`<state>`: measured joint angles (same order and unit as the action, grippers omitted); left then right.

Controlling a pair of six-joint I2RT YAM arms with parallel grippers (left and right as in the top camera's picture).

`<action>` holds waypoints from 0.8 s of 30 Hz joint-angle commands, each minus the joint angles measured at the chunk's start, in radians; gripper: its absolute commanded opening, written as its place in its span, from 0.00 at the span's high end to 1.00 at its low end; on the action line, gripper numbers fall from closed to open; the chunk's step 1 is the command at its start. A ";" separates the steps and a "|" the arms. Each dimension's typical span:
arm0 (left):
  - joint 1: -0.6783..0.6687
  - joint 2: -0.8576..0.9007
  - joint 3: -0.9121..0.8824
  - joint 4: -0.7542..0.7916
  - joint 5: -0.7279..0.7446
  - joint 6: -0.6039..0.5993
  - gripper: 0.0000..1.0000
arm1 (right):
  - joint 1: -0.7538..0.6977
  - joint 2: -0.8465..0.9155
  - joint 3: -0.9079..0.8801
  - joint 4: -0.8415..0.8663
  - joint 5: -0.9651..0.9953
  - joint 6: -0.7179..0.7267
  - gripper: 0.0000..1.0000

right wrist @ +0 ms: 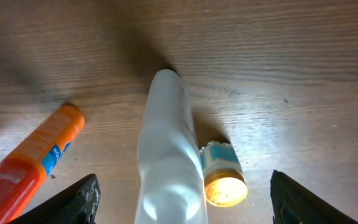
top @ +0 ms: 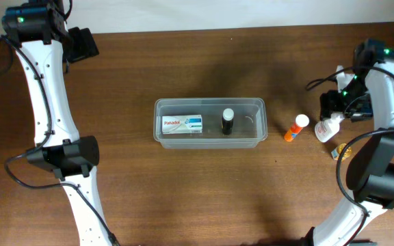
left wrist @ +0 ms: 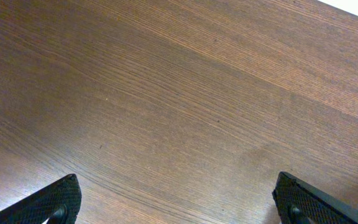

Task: Pack container
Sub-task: 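Close right gripper on the white pump bottle body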

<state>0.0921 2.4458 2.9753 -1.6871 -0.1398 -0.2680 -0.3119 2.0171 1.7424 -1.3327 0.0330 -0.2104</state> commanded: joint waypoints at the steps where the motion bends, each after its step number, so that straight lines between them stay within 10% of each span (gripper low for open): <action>1: 0.002 -0.013 0.007 0.000 -0.011 0.016 0.01 | -0.003 -0.002 -0.031 0.018 -0.009 -0.020 0.22; 24: 0.002 -0.013 0.007 0.000 -0.011 0.016 0.01 | -0.003 -0.002 -0.121 0.103 -0.003 -0.047 0.39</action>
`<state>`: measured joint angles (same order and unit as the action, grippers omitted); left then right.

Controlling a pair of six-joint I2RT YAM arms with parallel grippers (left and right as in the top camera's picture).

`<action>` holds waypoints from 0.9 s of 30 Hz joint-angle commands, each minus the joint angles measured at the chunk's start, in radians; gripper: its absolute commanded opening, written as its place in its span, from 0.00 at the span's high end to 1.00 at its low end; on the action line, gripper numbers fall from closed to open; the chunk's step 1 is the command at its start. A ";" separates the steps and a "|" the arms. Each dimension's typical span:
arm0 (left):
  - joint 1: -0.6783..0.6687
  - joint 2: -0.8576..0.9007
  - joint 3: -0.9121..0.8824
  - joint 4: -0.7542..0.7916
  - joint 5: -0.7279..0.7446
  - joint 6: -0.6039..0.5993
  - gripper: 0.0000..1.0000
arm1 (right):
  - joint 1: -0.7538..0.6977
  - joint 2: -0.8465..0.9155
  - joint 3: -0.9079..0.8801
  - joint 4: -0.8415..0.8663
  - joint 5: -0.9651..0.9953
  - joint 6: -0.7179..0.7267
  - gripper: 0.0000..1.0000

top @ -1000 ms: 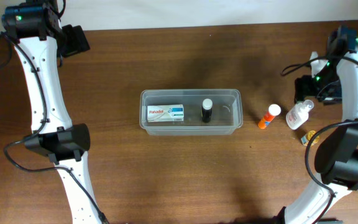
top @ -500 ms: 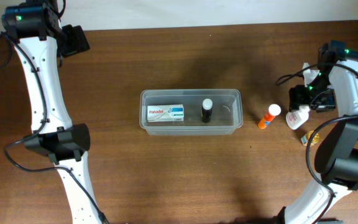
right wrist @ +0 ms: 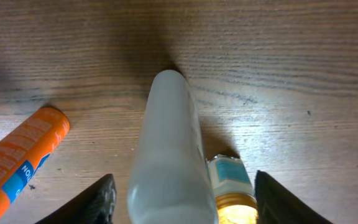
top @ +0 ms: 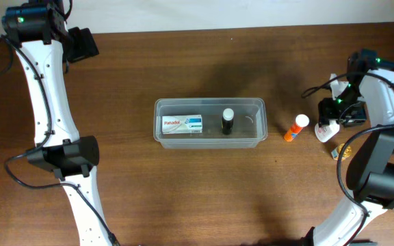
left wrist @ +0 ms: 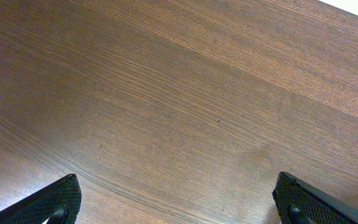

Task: Pack container
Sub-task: 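Close right gripper on the white pump bottle body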

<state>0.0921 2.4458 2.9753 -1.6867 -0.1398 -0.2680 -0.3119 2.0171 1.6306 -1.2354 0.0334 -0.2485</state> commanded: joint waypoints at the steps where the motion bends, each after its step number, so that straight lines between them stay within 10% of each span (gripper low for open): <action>1: 0.002 -0.013 0.007 -0.001 -0.011 0.016 0.01 | -0.003 -0.002 -0.010 0.006 -0.003 -0.009 0.39; 15: 0.002 -0.013 0.007 -0.001 -0.011 0.016 0.01 | -0.003 -0.002 -0.010 0.011 -0.003 -0.006 0.69; 27: 0.002 -0.013 0.007 -0.001 -0.011 0.016 0.01 | -0.003 -0.003 0.031 0.005 -0.007 0.021 0.71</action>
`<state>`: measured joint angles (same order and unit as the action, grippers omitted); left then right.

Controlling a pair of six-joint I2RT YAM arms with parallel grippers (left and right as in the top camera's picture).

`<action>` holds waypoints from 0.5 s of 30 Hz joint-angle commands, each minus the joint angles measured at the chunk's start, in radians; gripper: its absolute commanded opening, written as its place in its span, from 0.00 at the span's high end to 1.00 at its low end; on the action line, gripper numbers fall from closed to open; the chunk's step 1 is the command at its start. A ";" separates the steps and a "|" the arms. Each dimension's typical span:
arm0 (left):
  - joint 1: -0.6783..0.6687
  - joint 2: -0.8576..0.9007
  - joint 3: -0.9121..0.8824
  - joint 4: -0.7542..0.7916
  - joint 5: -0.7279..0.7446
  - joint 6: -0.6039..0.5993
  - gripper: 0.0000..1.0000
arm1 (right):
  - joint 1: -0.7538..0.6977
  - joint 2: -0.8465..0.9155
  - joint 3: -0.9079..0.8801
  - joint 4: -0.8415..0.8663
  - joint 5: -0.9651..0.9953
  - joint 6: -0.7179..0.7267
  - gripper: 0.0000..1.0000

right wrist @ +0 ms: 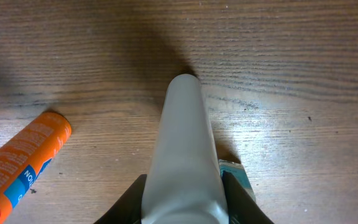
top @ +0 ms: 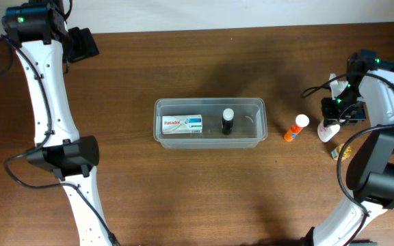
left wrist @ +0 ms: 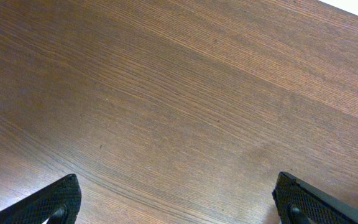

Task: Pack container
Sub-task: 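Close right gripper on the white pump bottle body, then lift the pump bottle with right gripper and carry it over the container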

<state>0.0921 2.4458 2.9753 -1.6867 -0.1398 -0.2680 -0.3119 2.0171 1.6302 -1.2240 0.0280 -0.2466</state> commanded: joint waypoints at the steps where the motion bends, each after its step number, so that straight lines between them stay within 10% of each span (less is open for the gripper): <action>1: 0.002 -0.013 0.007 -0.001 -0.011 0.016 0.01 | -0.003 -0.003 0.050 -0.019 -0.002 0.019 0.72; 15: 0.002 -0.013 0.007 -0.001 -0.011 0.016 0.01 | 0.005 -0.016 0.669 -0.378 -0.105 0.109 0.73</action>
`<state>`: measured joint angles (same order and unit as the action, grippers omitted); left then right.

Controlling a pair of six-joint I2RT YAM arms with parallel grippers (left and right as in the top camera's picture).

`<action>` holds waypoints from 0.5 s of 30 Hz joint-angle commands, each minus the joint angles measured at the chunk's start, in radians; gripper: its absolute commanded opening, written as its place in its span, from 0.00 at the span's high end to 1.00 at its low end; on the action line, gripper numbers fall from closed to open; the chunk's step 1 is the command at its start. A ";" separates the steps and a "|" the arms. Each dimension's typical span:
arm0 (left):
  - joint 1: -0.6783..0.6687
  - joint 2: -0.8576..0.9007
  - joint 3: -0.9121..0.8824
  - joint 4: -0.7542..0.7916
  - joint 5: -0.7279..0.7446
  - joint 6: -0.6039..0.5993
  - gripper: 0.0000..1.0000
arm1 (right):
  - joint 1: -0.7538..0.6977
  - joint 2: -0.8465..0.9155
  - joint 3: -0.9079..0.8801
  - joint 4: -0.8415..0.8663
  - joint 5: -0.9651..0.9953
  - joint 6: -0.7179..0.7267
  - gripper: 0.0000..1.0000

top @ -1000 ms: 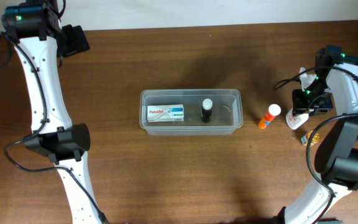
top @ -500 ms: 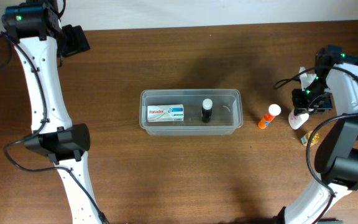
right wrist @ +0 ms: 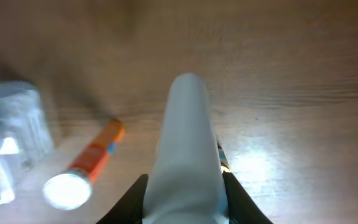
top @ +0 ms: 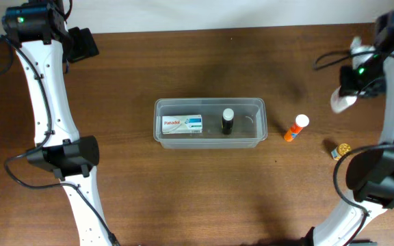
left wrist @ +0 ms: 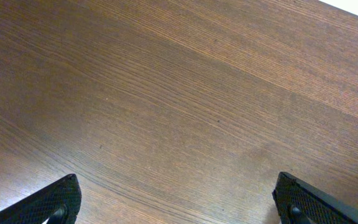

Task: Pack container
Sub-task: 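Lift the pump bottle with right gripper and carry it over the container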

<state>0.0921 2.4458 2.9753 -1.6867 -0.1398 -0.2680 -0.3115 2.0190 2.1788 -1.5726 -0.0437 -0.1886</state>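
My right gripper [top: 351, 92] is shut on a white bottle [right wrist: 188, 155], held in the air above the table at the right. The clear container [top: 210, 124] lies at the table's middle with a Panadol box [top: 182, 124] and a small black bottle [top: 228, 121] inside. An orange tube with a white cap [top: 296, 128] stands to its right, also seen as the orange tube [right wrist: 86, 165] below the bottle. A small gold-capped jar [top: 340, 149] sits on the table. My left gripper [left wrist: 178, 202] hangs open at the far left over bare wood.
The left arm's base [top: 63, 156] stands at the left of the table. The right arm's base [top: 382, 181] and cables are at the right edge. The table's far edge [top: 217, 29] meets a white wall.
My right gripper, shut on the white bottle, has risen from the table and now holds it higher and farther back. The jar and orange tube stayed put. The left arm is unmoved.
At first my right gripper stood open around the white bottle lying on the table beside the jar. Its fingers then stood closer to the bottle, then were shut on it. Now the bottle hangs in the air, lifted off the table.
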 commanded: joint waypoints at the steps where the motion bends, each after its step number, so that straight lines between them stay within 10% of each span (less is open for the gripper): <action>1: 0.002 -0.013 0.007 -0.001 -0.011 0.016 0.01 | 0.010 -0.018 0.180 -0.057 -0.035 0.062 0.73; 15: 0.002 -0.013 0.007 -0.001 -0.011 0.016 0.01 | 0.280 -0.037 0.494 -0.126 -0.032 0.159 0.73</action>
<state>0.0921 2.4458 2.9753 -1.6867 -0.1398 -0.2680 -0.0986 2.0045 2.6518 -1.6924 -0.0582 -0.0635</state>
